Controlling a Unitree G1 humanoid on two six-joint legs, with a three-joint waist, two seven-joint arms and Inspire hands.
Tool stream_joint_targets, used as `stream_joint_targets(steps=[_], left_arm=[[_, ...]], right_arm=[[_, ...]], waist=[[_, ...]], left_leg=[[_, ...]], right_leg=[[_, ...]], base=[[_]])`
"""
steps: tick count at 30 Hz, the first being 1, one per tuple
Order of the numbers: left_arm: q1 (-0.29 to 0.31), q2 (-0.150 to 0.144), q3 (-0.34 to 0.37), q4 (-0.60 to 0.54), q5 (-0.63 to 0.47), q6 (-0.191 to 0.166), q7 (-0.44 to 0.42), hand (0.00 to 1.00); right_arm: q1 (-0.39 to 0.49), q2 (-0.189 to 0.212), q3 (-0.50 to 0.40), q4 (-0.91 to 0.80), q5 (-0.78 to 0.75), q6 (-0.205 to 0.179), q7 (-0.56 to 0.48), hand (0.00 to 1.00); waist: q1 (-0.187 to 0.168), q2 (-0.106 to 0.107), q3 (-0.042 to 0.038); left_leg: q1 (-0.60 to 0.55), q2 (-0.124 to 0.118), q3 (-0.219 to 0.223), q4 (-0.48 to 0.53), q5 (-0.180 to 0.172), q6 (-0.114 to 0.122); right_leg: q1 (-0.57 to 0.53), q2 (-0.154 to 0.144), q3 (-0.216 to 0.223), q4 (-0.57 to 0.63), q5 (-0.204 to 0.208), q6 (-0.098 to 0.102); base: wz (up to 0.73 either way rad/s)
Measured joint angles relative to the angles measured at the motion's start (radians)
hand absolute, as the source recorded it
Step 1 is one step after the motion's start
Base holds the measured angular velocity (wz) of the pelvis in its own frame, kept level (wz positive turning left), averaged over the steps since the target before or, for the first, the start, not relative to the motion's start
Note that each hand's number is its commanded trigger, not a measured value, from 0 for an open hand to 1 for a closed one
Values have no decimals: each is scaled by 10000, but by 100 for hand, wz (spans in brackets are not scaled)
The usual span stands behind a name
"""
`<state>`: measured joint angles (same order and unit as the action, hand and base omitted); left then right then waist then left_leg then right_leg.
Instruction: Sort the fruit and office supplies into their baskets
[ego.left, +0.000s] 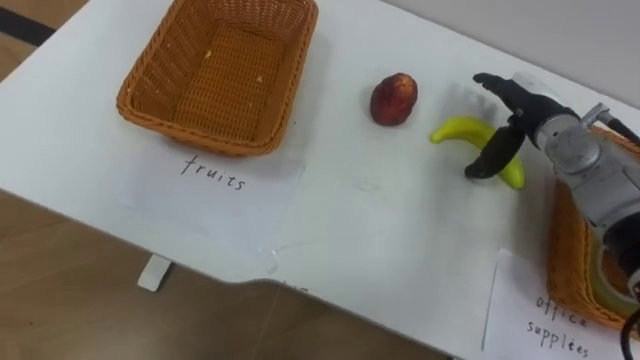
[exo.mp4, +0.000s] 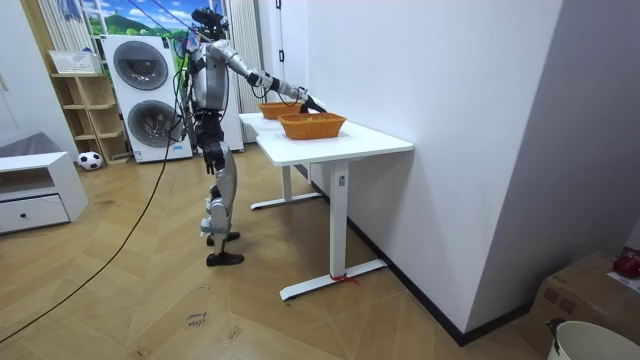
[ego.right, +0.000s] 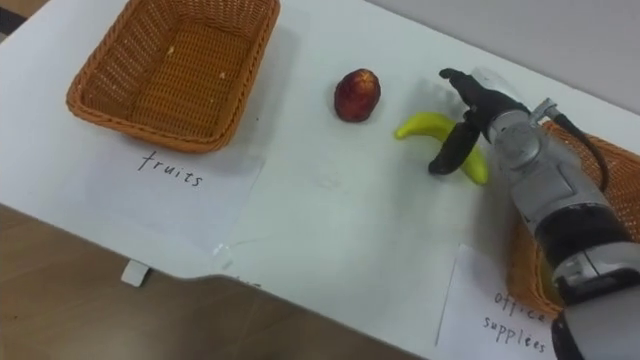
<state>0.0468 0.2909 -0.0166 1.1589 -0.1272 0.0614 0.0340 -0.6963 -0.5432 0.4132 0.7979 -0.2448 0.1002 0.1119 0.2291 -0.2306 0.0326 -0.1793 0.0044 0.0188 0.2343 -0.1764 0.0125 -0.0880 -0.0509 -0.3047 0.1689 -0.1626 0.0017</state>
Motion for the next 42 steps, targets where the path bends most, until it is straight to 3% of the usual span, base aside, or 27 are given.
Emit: stream_joint_targets(steps=[5,13,19,26,42], left_arm=[[-56,1,-6,1,-1,9,-16,0],[-192,20,-867,-9,2,14,1,0],[-220,25,-860,-38,11,46,-3,0],[-299,37,-861,-48,39,42,-95,0],[-376,60,-859,-43,35,29,-668,0]], right_arm=[[-16,-12,25,56,1,10,1,0],[-238,-136,377,106,272,6,162,0],[-298,-492,559,168,1130,3,903,0],[-296,-567,552,209,1306,1,1886,0],[-295,-567,426,200,1345,-22,2207,0]], waist=[[27,32,23],[87,105,71],[232,96,63],[221,114,76],[225,195,59]], left_leg=[[-159,3,-82,89,0,0],[-360,54,-134,251,8,-13],[-370,118,-121,226,26,-45],[-390,183,-133,218,65,-113],[-383,191,-210,216,112,-178]], right_leg=[[-73,10,-96,18,43,-48],[-214,64,-49,25,115,-94],[-272,121,-33,14,149,-141],[-318,189,-49,9,201,-219],[-325,215,-33,14,230,-265]], base=[[4],[0],[-3],[-1],[0]])
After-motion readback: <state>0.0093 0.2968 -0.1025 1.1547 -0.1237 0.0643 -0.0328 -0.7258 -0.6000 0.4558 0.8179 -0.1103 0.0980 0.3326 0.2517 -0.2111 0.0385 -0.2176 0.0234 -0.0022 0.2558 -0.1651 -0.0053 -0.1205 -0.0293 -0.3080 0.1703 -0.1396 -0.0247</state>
